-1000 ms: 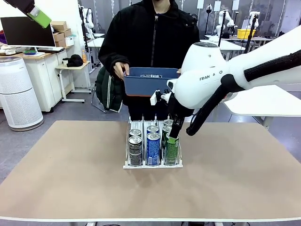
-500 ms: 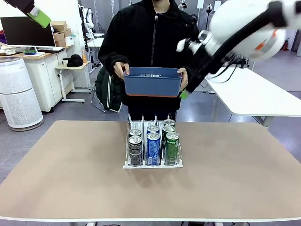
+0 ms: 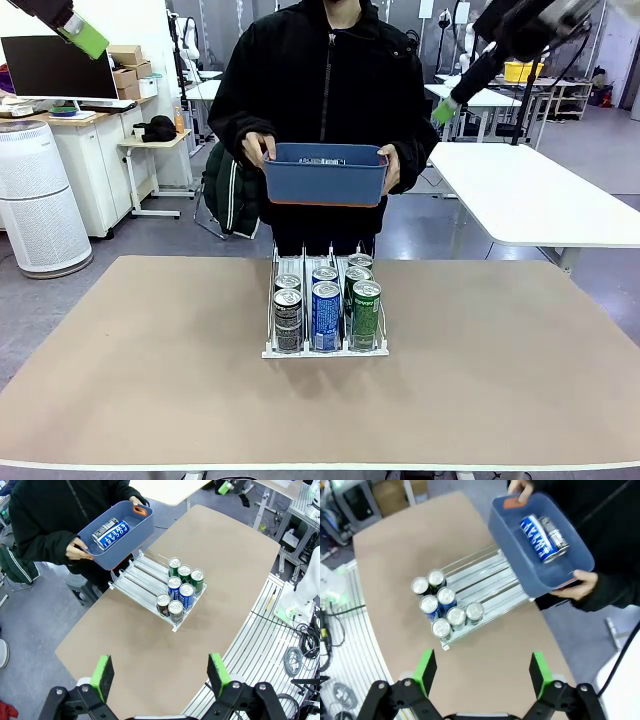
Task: Fill the beverage cans into the dispenser.
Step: Pick up the Pepsi coke handed by the human.
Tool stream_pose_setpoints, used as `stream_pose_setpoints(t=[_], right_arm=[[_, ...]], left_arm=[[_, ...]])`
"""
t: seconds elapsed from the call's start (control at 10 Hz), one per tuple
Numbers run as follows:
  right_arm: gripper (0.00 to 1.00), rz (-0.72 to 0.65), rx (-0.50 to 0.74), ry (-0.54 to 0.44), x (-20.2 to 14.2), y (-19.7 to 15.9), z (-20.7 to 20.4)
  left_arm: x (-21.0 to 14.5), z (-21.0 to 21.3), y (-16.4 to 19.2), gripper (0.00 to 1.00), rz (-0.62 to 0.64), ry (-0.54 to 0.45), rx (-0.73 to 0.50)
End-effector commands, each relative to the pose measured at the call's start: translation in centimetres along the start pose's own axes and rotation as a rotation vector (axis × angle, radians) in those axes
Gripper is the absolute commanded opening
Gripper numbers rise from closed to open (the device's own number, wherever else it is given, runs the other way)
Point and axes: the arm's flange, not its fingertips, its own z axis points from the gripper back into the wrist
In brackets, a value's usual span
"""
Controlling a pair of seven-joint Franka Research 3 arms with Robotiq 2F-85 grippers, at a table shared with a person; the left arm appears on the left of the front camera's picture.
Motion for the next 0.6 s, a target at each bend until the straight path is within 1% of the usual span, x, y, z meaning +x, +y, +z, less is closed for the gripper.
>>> stream_pose_setpoints(t=[0.0, 0.1, 0.2, 0.3, 0.5], right_arm=[[0.99, -0.002, -0.013, -0.067, 0.6, -0.4, 1.4], [0.99, -0.017, -0.031, -0.090, 1.2, -0.3, 2.7], [0.99, -0.021, -0.020, -0.101, 1.7, -0.2, 4.2], [0.99, -0.031, 0.018, -0.120, 2.1, -0.3, 5.3], [0.99, -0.075, -0.003, -0.118, 2.3, 0.2, 6.8]], left_arm=[[0.1, -0.1, 0.0, 1.00, 0.011, -0.006, -0.002], [0.1, -0.1, 0.0, 1.00, 0.011, -0.006, -0.002], [0.1, -0.1, 0.0, 1.00, 0.011, -0.006, -0.002], [0.1, -0.1, 0.0, 1.00, 0.011, -0.006, -0.002], [0.1, -0.1, 0.0, 1.00, 0.011, -0.006, -0.002]])
